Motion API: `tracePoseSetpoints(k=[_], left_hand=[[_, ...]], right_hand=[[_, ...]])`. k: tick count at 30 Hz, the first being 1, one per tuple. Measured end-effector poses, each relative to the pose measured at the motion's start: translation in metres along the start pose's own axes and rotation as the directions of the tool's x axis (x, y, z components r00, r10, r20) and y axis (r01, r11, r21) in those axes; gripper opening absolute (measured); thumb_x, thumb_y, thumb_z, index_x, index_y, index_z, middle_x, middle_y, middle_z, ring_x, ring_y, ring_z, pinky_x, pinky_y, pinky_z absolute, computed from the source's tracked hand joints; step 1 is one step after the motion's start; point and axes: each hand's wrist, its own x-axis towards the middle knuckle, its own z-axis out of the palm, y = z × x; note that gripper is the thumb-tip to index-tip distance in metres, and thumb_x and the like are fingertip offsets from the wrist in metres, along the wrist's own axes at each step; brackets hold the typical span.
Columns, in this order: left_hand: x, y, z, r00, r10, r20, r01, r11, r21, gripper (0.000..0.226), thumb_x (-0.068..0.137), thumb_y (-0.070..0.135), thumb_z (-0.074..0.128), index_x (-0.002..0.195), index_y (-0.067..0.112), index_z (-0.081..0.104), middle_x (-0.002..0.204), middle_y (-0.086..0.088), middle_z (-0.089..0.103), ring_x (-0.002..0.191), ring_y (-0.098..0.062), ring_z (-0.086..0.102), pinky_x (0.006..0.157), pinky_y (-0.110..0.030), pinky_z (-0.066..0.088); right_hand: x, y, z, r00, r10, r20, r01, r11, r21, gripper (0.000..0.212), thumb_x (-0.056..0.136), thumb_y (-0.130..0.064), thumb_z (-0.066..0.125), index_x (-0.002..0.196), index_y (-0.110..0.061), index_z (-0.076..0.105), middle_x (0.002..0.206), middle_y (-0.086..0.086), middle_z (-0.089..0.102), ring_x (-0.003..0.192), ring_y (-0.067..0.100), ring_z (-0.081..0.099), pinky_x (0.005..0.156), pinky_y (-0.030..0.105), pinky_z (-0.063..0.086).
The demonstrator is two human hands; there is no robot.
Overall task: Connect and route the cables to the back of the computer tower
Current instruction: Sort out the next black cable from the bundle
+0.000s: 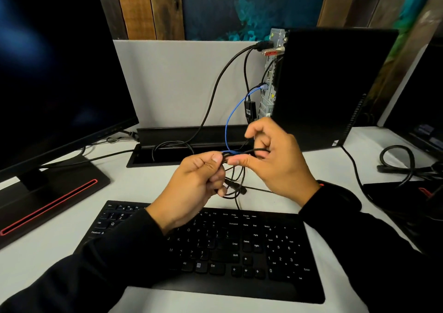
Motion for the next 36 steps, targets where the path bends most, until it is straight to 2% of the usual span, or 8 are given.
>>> tracePoseSetpoints(k=[3, 5, 10, 14, 18, 24, 30, 36], left_hand=[[-0.002, -0.002, 0.003, 0.999, -0.040, 0.021, 0.043, 0.989, -0.138, 0.037, 0.105, 0.018, 0.045, 0.076, 0.013, 0.068, 0.066, -0.001, 0.028, 0.057, -0.012, 0.020, 0.052, -0.024, 0.041], [-0.001, -0.003, 0.004, 0.998, -0.057, 0.020, 0.060, 0.980, -0.191, 0.040, 0.104, 0.017, 0.042, 0.077, 0.011, 0.070, 0.065, -0.001, 0.029, 0.058, -0.015, 0.016, 0.050, -0.023, 0.039], [0.001, 0.002, -0.001, 0.993, -0.115, 0.006, 0.114, 0.969, -0.220, 0.030, 0.099, 0.023, 0.046, 0.079, 0.006, 0.060, 0.060, 0.000, 0.033, 0.049, -0.009, 0.029, 0.054, -0.027, 0.046], [0.000, 0.004, -0.005, 0.989, -0.139, 0.043, 0.145, 0.968, -0.204, 0.037, 0.102, 0.026, 0.046, 0.074, 0.006, 0.059, 0.058, -0.004, 0.035, 0.052, -0.018, 0.046, 0.076, -0.032, 0.055], [0.000, 0.005, -0.003, 0.991, -0.124, 0.042, 0.131, 0.946, -0.297, 0.039, 0.103, 0.024, 0.044, 0.069, 0.009, 0.056, 0.057, -0.002, 0.030, 0.054, -0.017, 0.037, 0.076, -0.032, 0.052], [0.000, 0.013, 0.002, 0.997, -0.075, 0.021, 0.077, 0.916, -0.393, 0.036, 0.100, 0.016, 0.044, 0.089, 0.000, 0.074, 0.061, 0.002, 0.028, 0.057, -0.013, 0.021, 0.060, -0.029, 0.031], [0.001, 0.014, 0.002, 0.999, -0.043, -0.029, 0.027, 0.904, -0.426, 0.034, 0.097, 0.012, 0.045, 0.101, -0.001, 0.075, 0.064, 0.002, 0.032, 0.057, -0.010, 0.027, 0.057, -0.025, 0.030], [0.008, 0.010, -0.008, 0.975, -0.031, -0.220, -0.075, 0.887, -0.457, 0.033, 0.094, 0.018, 0.051, 0.116, -0.001, 0.067, 0.067, 0.002, 0.040, 0.056, -0.008, 0.036, 0.056, -0.021, 0.037]], right_hand=[[0.001, 0.009, -0.005, 0.960, 0.181, 0.213, -0.190, 0.982, 0.020, 0.050, 0.073, -0.054, 0.083, 0.113, -0.028, 0.069, 0.078, 0.000, 0.054, 0.062, 0.008, 0.048, 0.059, 0.036, 0.042], [-0.002, 0.013, -0.002, 0.885, 0.248, 0.395, -0.305, 0.948, 0.087, 0.031, 0.083, -0.046, 0.075, 0.106, -0.025, 0.075, 0.094, 0.003, 0.063, 0.070, 0.006, 0.056, 0.062, 0.031, 0.045], [-0.004, 0.010, -0.003, 0.797, 0.265, 0.542, -0.539, 0.718, 0.440, 0.033, 0.100, -0.030, 0.052, 0.074, -0.016, 0.065, 0.079, 0.005, 0.066, 0.087, 0.020, 0.059, 0.087, 0.039, 0.045], [-0.002, 0.002, 0.000, 0.783, 0.365, 0.504, -0.622, 0.471, 0.625, 0.036, 0.100, -0.036, 0.051, 0.075, -0.011, 0.048, 0.062, 0.002, 0.033, 0.058, 0.017, 0.043, 0.074, 0.037, 0.049], [0.002, -0.007, 0.015, 0.825, 0.417, 0.382, -0.562, 0.530, 0.635, 0.035, 0.095, -0.041, 0.054, 0.076, -0.011, 0.048, 0.061, -0.002, 0.029, 0.054, 0.011, 0.025, 0.063, 0.032, 0.049], [-0.004, 0.005, 0.016, 0.885, 0.318, 0.340, -0.466, 0.614, 0.637, 0.024, 0.104, -0.020, 0.047, 0.100, 0.000, 0.058, 0.069, 0.005, 0.049, 0.067, 0.014, 0.052, 0.068, 0.037, 0.057], [-0.009, 0.027, 0.006, 0.982, 0.157, 0.104, -0.167, 0.981, 0.098, 0.021, 0.107, -0.015, 0.052, 0.110, -0.012, 0.072, 0.071, 0.001, 0.063, 0.054, 0.007, 0.048, 0.051, 0.021, 0.038], [-0.024, 0.042, 0.017, 0.962, 0.054, 0.268, 0.086, 0.872, -0.482, 0.044, 0.107, -0.033, 0.046, 0.151, -0.030, 0.048, 0.084, -0.011, 0.061, 0.079, 0.015, 0.058, 0.073, 0.036, 0.052]])
